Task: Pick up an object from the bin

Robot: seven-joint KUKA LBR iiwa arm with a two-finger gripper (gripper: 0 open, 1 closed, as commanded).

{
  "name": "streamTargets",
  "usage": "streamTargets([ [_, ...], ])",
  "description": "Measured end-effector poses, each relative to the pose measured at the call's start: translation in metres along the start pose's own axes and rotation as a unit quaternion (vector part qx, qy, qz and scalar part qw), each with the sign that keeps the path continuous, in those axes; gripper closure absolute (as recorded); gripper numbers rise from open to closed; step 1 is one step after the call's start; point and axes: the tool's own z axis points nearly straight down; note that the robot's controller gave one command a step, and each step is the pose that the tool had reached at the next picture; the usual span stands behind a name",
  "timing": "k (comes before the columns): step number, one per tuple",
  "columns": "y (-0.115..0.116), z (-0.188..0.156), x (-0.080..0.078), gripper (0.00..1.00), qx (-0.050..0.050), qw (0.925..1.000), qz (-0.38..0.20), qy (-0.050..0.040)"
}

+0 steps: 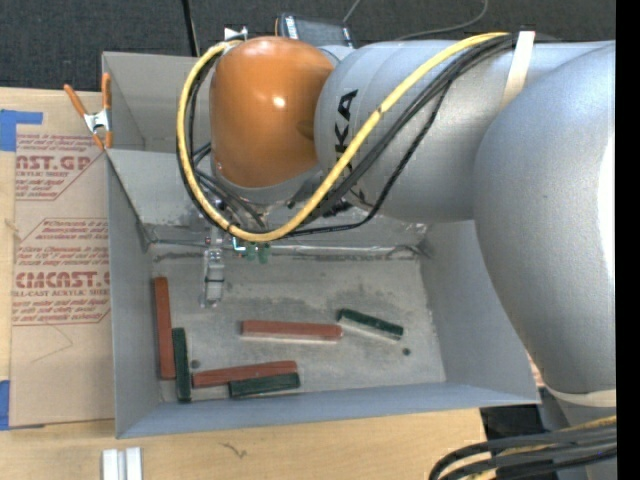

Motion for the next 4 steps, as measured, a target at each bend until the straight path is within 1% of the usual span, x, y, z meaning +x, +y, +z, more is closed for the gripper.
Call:
streamTargets([
  [1, -0.078, 0.07, 0.057, 0.0, 0.003, 1.0, -0.002, 0.0026],
  [2, -0.114, 0.139, 0.014, 0.0, 0.001, 0.9864, -0.164, -0.0019],
  [3, -0.112, 0.137, 0.013, 1.0, 0.0, 0.9863, -0.165, -0.0034],
  [4, -0.109, 0.002, 0.067, 1.0, 0.001, 0.9425, -0.334, -0.0061],
])
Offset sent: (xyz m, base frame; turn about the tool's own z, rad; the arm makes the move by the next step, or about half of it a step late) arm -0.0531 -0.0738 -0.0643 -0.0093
